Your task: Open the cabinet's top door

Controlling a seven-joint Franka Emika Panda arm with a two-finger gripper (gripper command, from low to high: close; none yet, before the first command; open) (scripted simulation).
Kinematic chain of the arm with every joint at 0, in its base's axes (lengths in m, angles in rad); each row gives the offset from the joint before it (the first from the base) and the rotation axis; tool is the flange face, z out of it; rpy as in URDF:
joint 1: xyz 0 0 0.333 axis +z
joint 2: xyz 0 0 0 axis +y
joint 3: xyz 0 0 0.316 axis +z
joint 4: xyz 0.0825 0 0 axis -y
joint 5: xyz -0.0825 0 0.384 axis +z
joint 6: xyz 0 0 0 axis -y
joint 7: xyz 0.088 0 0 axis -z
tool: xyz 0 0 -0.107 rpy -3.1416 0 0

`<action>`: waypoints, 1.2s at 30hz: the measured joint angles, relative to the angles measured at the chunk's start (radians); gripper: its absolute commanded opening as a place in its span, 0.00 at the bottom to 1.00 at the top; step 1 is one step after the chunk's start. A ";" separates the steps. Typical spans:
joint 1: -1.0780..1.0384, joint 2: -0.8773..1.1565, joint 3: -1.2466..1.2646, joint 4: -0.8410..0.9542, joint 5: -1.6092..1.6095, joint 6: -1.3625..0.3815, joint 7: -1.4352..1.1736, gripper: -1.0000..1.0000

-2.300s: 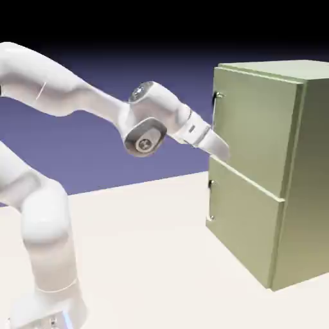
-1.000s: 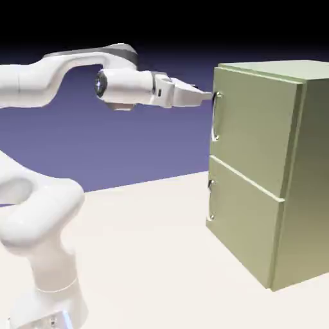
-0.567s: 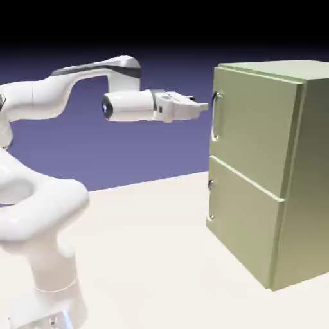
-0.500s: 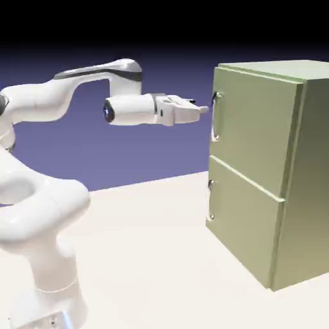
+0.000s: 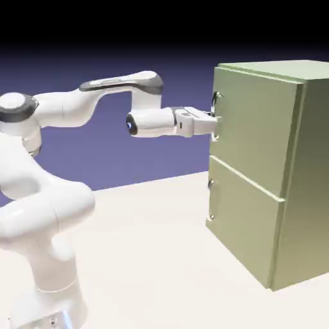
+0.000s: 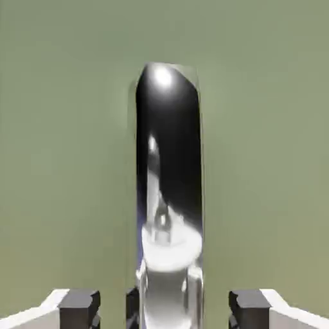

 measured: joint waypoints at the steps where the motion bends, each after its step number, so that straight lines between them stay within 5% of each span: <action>1: 0.036 0.017 -0.022 -0.033 0.000 -0.025 -0.027 0.00; 10: 0.351 0.202 -0.262 -0.227 0.000 -0.148 -0.310 0.00; 21: 0.696 0.103 -0.648 -0.544 -0.414 -0.401 -0.165 0.00; 36: 0.743 -0.058 -1.161 -0.748 -1.067 -0.796 -0.018 0.00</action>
